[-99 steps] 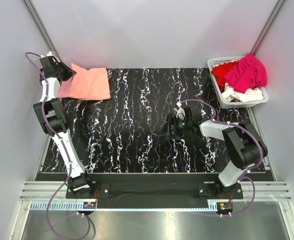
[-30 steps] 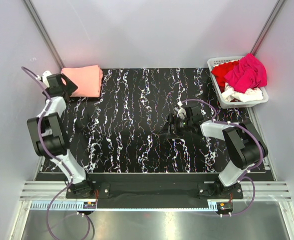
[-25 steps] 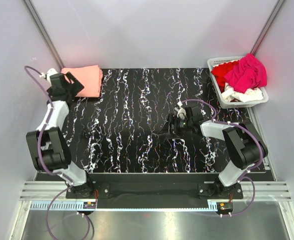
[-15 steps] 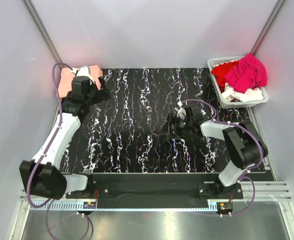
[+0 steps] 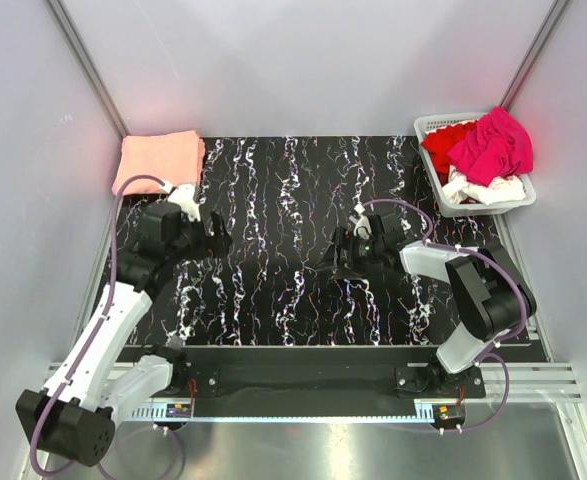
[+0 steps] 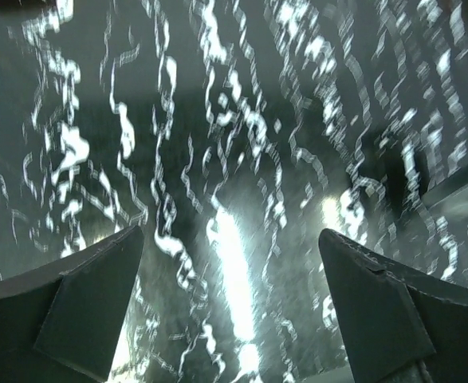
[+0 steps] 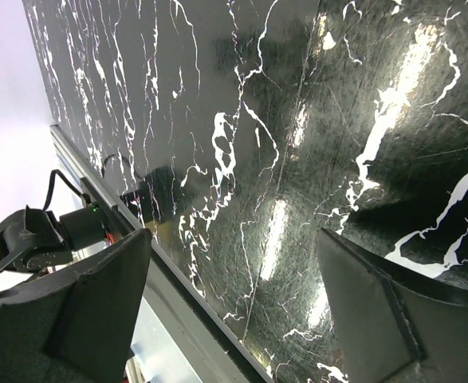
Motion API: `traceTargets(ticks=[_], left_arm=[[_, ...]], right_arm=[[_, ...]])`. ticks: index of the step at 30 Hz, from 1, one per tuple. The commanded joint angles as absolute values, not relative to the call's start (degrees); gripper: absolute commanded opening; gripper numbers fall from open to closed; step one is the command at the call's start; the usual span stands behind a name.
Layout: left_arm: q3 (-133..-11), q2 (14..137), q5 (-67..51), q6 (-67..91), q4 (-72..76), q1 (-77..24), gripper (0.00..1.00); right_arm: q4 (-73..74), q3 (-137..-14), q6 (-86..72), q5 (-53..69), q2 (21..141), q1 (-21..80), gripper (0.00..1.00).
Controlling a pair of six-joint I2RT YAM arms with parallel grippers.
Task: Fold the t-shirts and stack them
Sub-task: Reset both grippers
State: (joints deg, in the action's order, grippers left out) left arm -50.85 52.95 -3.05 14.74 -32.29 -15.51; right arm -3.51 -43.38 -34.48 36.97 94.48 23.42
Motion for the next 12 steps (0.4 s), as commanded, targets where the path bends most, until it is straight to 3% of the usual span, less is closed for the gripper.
traceTargets(ticks=[1, 12], left_arm=[[-48.60, 50.71, -2.37, 12.57, -31.55, -15.64, 0.99], [-49.56, 52.91, -0.10, 14.93, -29.09, -16.00, 0.99]], right_arm=[[-2.99, -44.30, -33.66, 35.33, 91.93, 24.08, 0.93], [-2.37, -45.09, -34.01, 35.42, 92.81, 24.08, 0.99]])
